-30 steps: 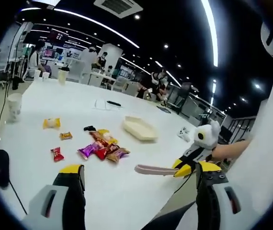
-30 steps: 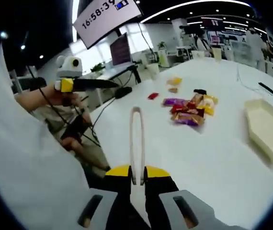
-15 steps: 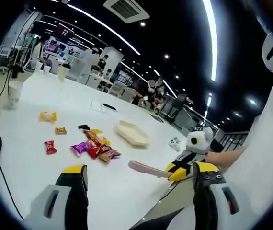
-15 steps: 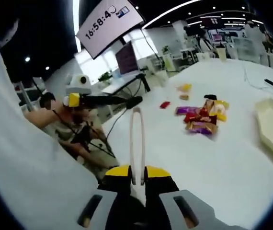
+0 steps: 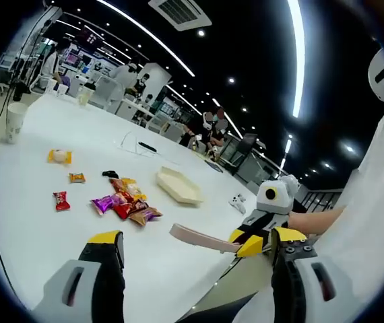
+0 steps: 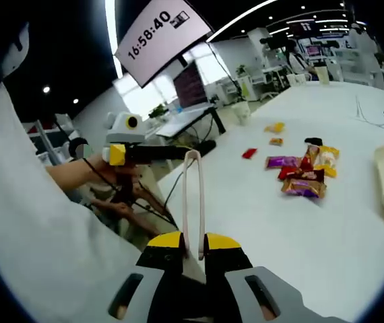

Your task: Place the target food into the container with the food tongs after gripping and lifting it, then release it inside without dropping or visibly crushing the food.

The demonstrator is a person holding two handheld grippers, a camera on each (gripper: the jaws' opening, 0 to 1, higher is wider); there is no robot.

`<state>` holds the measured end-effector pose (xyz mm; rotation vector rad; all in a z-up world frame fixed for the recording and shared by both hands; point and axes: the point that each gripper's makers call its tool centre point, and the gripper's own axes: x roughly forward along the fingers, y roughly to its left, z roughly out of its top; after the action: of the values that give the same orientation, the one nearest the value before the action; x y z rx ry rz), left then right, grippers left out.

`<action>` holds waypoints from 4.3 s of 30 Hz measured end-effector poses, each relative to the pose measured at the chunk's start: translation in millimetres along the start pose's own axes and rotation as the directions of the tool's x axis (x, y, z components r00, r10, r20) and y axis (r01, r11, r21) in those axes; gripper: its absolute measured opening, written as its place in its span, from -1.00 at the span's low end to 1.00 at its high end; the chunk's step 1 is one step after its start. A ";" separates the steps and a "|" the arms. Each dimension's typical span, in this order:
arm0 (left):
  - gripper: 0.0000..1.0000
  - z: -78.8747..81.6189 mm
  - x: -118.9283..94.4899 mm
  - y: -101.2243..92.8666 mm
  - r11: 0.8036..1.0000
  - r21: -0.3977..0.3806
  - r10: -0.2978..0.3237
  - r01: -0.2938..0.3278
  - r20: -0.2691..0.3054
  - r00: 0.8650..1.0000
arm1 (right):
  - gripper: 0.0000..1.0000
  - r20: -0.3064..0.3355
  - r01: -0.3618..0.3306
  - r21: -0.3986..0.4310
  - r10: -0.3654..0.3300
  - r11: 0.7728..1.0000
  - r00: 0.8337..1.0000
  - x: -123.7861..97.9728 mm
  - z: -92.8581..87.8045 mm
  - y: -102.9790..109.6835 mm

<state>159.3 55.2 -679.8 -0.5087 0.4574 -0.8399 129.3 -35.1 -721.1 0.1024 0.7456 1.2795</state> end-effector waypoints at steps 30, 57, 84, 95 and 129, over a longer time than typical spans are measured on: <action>0.29 -1.4 2.6 -37.7 0.935 -0.195 -0.261 0.296 0.186 0.947 | -0.80 0.004 -0.232 0.018 0.232 0.972 0.973 15.0 24.7 56.5; -0.59 13.7 9.4 -68.4 0.912 -0.140 -0.344 0.386 0.253 0.904 | -0.42 0.244 -0.368 0.262 0.308 0.892 0.920 2.9 48.6 53.2; -0.71 36.8 17.0 -48.5 0.899 -0.216 -0.281 0.380 0.379 0.881 | -0.87 0.362 -0.368 0.294 0.254 0.882 0.897 -3.0 75.6 31.2; -0.49 29.1 20.4 -52.4 0.885 -0.247 -0.302 0.395 0.343 0.889 | -0.92 0.338 -0.382 0.291 0.280 0.877 0.899 0.7 73.5 37.1; -0.53 20.1 14.8 -59.1 0.872 -0.284 -0.308 0.398 0.311 0.899 | -0.94 0.488 -0.471 0.374 0.262 0.799 0.833 1.3 81.3 37.8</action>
<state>145.1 15.1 -631.8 -1.0373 0.2698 -1.0380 143.3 4.6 -642.0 0.9524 0.6730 1.3558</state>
